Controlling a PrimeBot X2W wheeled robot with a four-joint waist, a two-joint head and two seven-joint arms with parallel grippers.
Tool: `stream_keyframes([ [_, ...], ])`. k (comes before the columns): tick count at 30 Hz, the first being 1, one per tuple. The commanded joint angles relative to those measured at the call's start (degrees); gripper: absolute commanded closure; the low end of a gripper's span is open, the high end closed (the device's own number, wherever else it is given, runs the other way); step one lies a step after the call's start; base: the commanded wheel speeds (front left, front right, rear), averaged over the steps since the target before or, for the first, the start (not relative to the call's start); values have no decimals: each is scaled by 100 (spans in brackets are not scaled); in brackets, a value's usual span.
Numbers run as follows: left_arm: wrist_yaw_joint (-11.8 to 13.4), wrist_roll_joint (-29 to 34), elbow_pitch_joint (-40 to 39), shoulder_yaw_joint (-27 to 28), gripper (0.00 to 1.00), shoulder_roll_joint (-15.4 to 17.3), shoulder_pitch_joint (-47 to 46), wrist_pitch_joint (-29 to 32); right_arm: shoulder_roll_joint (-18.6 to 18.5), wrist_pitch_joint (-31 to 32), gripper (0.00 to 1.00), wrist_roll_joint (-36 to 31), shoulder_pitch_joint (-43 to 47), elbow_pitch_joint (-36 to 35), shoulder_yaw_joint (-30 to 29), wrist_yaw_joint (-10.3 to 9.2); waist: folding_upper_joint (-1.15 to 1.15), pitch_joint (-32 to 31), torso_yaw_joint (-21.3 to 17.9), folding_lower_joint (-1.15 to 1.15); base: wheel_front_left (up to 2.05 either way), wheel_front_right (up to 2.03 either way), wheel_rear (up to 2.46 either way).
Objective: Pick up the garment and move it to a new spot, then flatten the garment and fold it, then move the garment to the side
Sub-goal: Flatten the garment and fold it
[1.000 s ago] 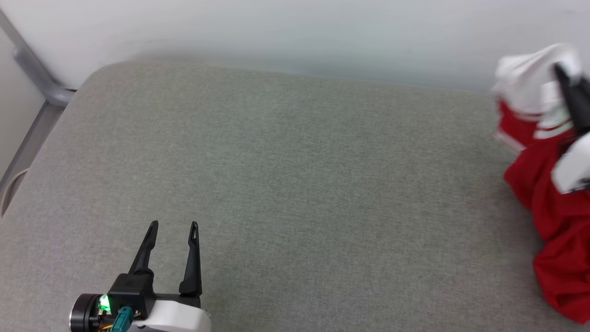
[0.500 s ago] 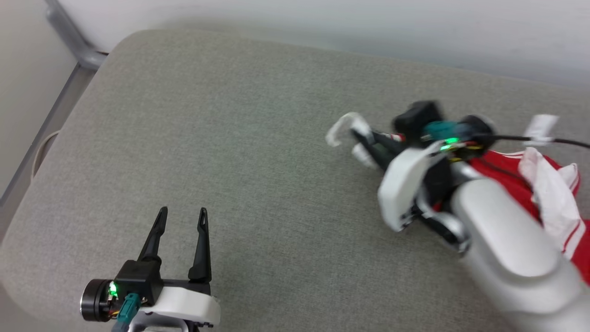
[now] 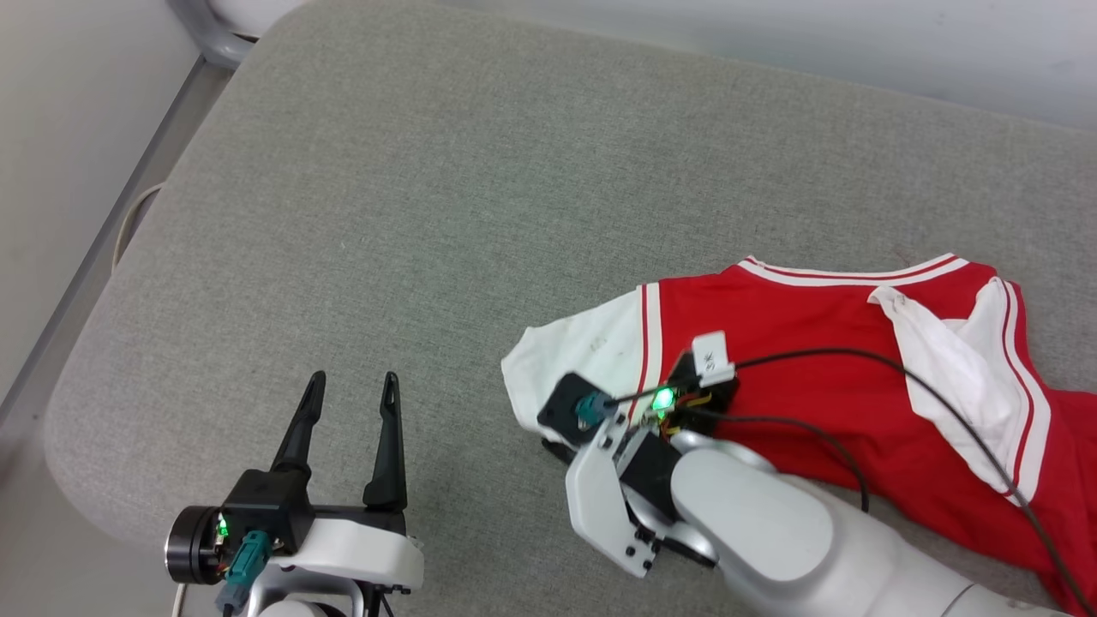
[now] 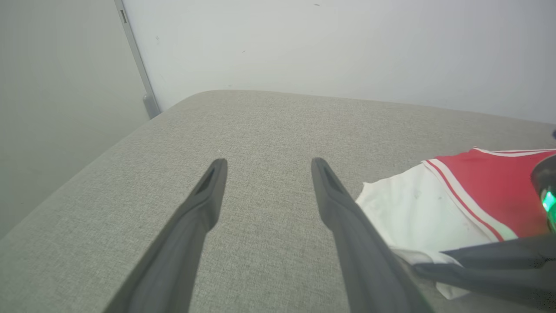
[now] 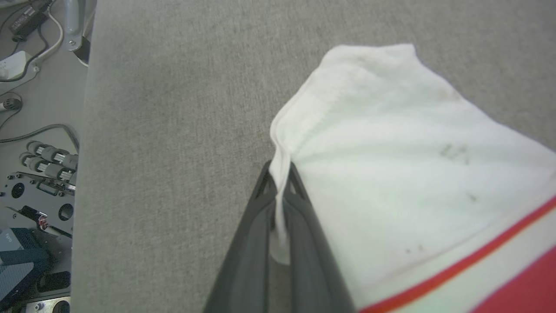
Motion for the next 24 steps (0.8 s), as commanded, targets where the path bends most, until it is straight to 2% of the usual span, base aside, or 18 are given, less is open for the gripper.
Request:
stream_keyframes([
  [1, 20, -23, -1, -2, 0, -4, -89, -15, 40, 22, 100, 86, -28, 60, 109, -4, 0, 32, 30, 0, 0, 0, 0],
  [4, 33, -39, -2, -9, 0, -3, -104, -15, 52, 204, 100, 363, 108, 390, 629, 5, 0, 58, 41, 0, 0, 0, 0],
  [8, 57, -17, 14, 41, 0, -4, -130, -15, 47, 99, 100, 649, 79, 660, 846, 5, 0, 41, -23, 0, 0, 0, 0],
  [9, 57, 0, 21, 56, 0, -4, -124, -15, 60, 4, 60, 708, 21, 670, 860, 5, 0, 16, -51, 0, 0, 0, 0],
  [10, 49, 14, 24, 65, 0, -4, -115, -15, 67, -149, 0, 734, -69, 661, 860, 4, 0, -18, -80, 0, 0, 0, 0],
  [15, 27, 120, 37, 133, 0, -3, 72, -15, 40, -1150, 0, 700, -386, 532, 612, -6, 0, -297, -252, 0, 0, 0, 0],
  [18, -5, 198, 29, 210, 0, -4, 180, -15, -138, -1682, 0, 658, -392, 399, 256, -6, 0, -507, -398, 0, 0, 0, 0],
  [24, -13, 313, -17, 337, 0, -3, 448, -15, -666, -2169, 0, 351, -126, -21, -631, -6, 0, -823, -648, 0, 0, 0, 0],
])
